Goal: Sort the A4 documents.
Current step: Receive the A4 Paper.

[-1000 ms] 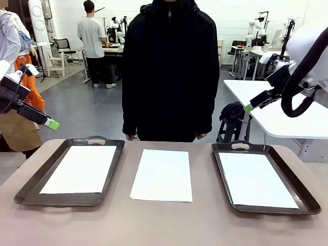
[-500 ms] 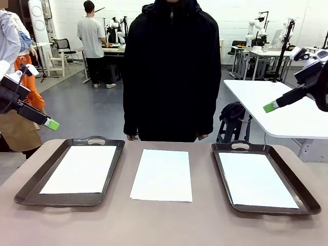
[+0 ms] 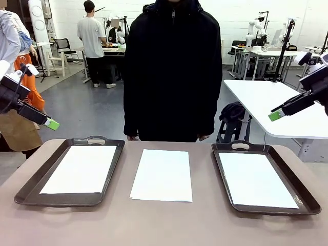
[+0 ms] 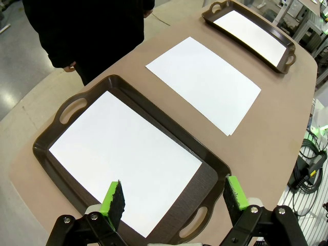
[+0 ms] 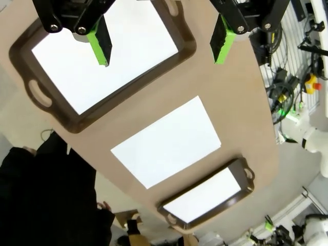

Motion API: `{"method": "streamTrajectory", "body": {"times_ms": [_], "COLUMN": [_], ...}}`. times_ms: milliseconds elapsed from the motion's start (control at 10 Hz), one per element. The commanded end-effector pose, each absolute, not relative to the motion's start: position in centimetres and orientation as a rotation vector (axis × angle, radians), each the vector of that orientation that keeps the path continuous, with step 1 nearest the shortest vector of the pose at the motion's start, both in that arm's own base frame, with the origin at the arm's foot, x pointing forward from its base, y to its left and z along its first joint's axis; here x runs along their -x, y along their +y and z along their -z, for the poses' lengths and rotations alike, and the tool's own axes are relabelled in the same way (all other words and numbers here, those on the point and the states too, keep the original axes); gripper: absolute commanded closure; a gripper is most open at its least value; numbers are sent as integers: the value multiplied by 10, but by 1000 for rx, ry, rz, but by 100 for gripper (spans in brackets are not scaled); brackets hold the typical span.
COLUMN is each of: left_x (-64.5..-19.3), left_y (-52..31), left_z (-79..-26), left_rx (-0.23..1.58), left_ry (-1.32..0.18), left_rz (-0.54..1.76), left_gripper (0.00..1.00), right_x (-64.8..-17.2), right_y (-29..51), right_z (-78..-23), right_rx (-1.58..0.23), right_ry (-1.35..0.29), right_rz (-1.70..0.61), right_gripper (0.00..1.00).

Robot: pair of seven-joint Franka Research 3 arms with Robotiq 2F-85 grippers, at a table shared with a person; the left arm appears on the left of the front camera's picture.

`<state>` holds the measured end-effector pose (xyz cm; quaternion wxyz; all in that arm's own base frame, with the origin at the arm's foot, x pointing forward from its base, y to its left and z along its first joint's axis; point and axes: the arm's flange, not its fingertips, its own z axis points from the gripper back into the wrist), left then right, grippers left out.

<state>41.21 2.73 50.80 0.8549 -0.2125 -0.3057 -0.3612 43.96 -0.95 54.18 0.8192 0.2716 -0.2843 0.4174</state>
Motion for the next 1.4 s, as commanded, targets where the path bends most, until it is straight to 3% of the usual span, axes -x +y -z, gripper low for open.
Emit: {"method": "streamTrajectory", "body": {"times_ms": [0, 1300], "left_x": [-411, -411], "left_y": [27, 27], "left_z": [-507, -507], "left_rx": [436, 436], "left_ry": [-639, -639], "left_rz": [771, 771], "left_gripper": [0, 0], "right_x": [-438, -439], "right_y": [-11, -10], "right_z": [-534, -536], "right_rx": [-571, -573], "right_ry": [-578, -582], "right_rz": [-912, -898], "right_gripper": [0, 0]}}
